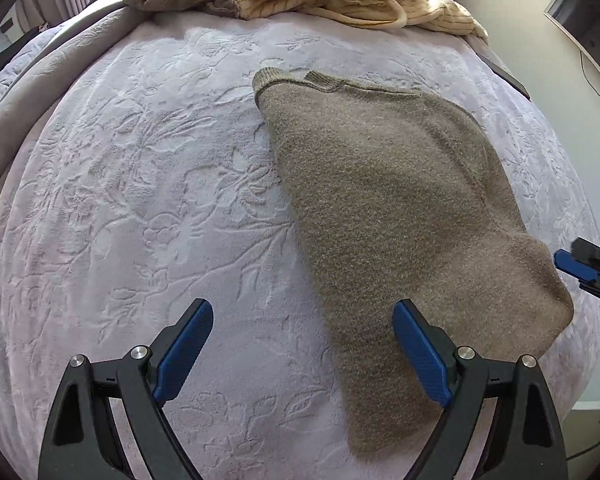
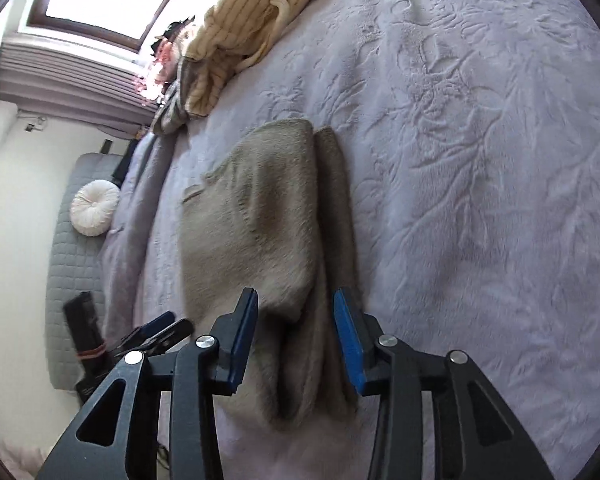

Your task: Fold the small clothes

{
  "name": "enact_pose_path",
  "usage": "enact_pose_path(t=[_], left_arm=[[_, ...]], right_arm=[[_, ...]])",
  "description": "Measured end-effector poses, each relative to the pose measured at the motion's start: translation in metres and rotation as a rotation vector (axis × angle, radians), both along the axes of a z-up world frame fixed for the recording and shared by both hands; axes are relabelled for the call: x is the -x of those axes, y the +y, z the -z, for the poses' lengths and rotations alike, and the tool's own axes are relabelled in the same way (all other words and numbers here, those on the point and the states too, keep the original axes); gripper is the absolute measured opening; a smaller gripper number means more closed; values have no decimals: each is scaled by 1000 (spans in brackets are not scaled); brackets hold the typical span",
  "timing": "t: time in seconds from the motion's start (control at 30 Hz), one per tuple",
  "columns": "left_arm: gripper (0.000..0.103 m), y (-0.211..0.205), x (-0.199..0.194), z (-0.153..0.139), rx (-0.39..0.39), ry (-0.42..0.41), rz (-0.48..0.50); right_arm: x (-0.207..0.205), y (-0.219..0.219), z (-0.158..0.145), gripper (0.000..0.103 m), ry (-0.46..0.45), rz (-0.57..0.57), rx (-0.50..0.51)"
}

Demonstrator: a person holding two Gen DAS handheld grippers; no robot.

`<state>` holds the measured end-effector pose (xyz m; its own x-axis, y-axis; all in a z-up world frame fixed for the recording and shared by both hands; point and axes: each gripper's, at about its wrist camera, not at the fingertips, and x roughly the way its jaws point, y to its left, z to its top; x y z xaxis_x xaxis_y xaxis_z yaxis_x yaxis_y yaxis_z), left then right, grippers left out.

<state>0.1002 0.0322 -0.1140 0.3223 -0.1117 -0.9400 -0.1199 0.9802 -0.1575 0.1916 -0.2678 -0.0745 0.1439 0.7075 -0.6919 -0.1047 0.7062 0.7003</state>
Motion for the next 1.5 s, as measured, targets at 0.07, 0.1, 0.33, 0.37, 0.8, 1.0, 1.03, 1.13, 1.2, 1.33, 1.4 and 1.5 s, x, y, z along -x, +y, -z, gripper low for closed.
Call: enact_pose_path(t=[0.07,0.1,0.33,0.37,0.8,1.0,1.03,1.13,1.2,1.33,1.4,1.5], left_arm=[[92,0,1,1,5,12,23],[92,-1,0,1,5,14,34],[92,-20,-1,2,-9,23,66],[92,-24,2,6,-24,30,76],[95,-36,34,32,-45,83,90],[95,-28,36,16,33,64,60],[95,-28,36,14,51,59,60],[95,-34,35,13,51,58,81],[95,-41,36,13,45,59,101],[95,-62,49,20,-10,64,211],[95,-68,54,29,-22,87,231],[95,-66,58,35,11,130,211]], right_arm=[[15,-3,-11,44,-9,-30,-39],[19,0,-14,44,-12,-57,-48],[22,44,0,7,2,-219,176],[27,45,-3,7,-17,-240,211],[56,6,12,16,23,-126,248],[57,15,11,67,136,-86,-51],[59,15,18,63,169,-65,-85],[60,24,42,55,227,40,-145],[60,27,51,22,228,108,-166],[56,36,32,8,117,71,9],[57,39,32,8,79,13,123],[58,30,56,8,139,21,131]])
